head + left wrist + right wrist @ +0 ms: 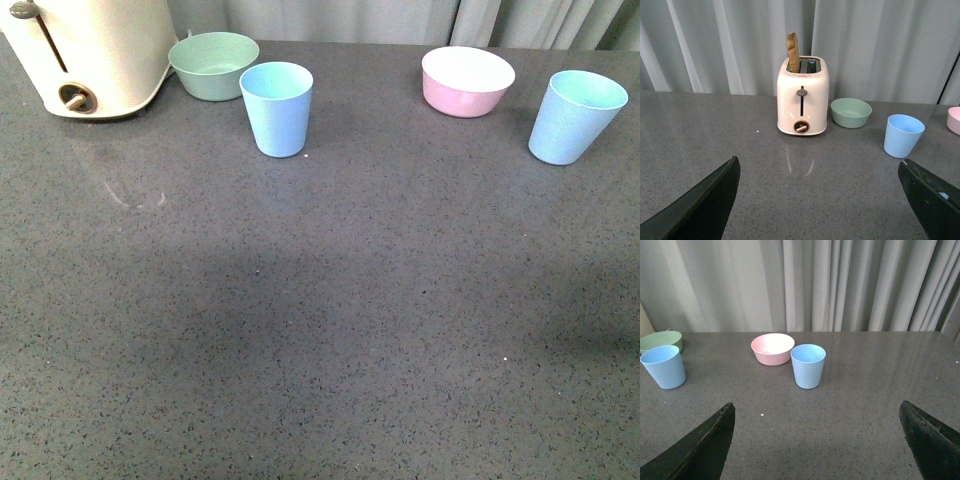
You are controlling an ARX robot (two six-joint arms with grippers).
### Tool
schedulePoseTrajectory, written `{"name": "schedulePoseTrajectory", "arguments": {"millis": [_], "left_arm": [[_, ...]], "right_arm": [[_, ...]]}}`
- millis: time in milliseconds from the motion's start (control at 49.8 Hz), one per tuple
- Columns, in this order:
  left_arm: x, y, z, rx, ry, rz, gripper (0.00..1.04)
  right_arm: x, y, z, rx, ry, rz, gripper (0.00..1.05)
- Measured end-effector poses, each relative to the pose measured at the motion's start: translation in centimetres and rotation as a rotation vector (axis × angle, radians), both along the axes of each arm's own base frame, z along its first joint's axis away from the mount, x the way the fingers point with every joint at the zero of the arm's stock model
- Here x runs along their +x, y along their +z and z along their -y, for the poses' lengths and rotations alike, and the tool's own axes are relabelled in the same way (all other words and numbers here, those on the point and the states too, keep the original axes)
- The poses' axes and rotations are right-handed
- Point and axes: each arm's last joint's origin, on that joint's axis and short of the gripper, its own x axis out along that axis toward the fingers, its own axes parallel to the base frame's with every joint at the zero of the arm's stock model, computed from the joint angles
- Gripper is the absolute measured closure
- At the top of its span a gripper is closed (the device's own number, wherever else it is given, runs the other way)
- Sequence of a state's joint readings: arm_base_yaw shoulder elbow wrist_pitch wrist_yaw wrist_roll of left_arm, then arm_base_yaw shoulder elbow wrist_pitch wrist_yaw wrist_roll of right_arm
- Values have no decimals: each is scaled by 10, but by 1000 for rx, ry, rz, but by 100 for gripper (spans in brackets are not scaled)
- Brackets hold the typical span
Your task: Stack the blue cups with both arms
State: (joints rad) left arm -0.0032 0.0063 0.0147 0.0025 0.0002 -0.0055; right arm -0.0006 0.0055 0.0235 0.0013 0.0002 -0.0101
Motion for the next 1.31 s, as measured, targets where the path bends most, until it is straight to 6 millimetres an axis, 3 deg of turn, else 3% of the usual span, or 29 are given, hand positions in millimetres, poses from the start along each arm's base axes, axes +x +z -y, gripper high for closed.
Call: {"name": "schedulePoseTrajectory", "arguments": {"millis": [804,824,884,904,965,1165,1306], "left_arm": [[0,0,0,0,0,0,9],[0,0,0,-2,-6,-15,9],[2,2,1,-34,-128,-337,9],[5,6,1,-58,-160,-472,9],[21,15,1,-80,-184,-633,9],[87,48,6,-57,-198,-619,9],[159,56,25,-32,-189,-648,9]], "right_arm": [[0,0,0,0,0,0,9],[0,0,0,0,0,0,9],[0,0,0,0,0,0,9],[0,0,0,0,1,0,9],[0,0,0,0,0,1,9],[0,0,0,0,0,1,9],[0,0,0,0,0,1,9]]}}
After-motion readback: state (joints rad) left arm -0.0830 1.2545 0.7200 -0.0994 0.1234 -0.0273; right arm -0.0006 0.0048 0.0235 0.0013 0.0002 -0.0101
